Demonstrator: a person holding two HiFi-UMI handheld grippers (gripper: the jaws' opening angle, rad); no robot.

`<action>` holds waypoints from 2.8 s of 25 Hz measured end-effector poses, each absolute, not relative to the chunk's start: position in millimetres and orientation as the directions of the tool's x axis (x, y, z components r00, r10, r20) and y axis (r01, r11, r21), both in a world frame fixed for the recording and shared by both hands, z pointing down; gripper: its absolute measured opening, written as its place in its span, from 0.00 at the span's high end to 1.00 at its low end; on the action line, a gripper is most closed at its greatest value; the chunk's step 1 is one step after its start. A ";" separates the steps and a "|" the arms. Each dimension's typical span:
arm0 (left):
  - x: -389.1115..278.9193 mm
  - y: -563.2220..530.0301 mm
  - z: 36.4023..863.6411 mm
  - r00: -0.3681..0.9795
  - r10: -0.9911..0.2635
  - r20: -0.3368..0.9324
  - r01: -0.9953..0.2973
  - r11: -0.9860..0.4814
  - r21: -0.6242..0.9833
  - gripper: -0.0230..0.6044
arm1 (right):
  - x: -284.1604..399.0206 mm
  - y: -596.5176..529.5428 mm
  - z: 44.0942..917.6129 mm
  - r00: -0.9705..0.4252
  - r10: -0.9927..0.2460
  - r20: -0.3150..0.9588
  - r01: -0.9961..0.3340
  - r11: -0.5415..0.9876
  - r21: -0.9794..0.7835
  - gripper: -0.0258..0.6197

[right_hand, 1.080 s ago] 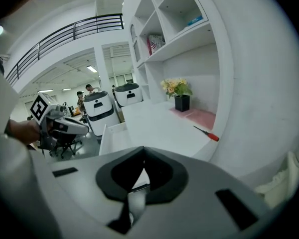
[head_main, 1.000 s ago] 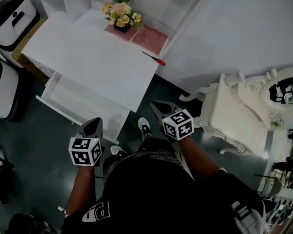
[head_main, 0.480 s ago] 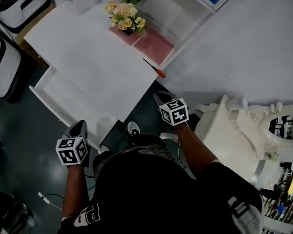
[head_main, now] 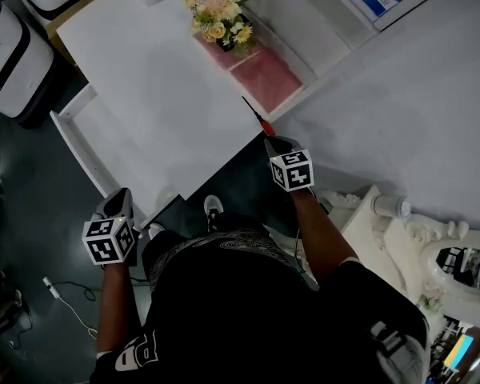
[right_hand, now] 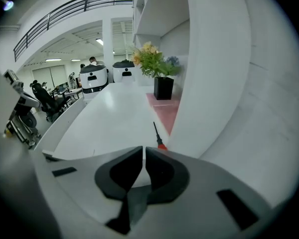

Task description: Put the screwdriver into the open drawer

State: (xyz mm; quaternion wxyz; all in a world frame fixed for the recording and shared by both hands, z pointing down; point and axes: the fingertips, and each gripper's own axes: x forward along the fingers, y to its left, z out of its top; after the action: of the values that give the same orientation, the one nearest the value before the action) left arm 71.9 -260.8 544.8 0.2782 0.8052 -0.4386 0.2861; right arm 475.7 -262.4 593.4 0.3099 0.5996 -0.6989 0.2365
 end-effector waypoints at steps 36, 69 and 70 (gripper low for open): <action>109.8 -238.8 538.0 0.375 -0.576 0.726 -0.914 -0.362 0.184 0.94 | 516.9 -298.3 681.1 -0.340 -0.520 0.784 -0.927 0.044 -0.373 0.77; 77.5 -248.3 526.1 0.406 -0.611 0.680 -0.910 -0.340 0.238 0.94 | 375.2 -286.1 606.2 -0.692 -0.627 0.358 -0.386 -0.097 -0.917 0.79; 73.4 -248.2 526.2 0.409 -0.609 0.680 -0.908 -0.342 0.240 0.94 | 372.4 -287.0 604.1 -0.688 -0.632 0.357 -0.386 -0.097 -0.917 0.79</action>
State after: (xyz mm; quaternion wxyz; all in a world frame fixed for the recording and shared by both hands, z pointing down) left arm 73.4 -248.2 526.2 0.3055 0.7818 -0.4852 0.2451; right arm 372.4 -287.0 604.1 -0.0968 0.3827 -0.6648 0.6342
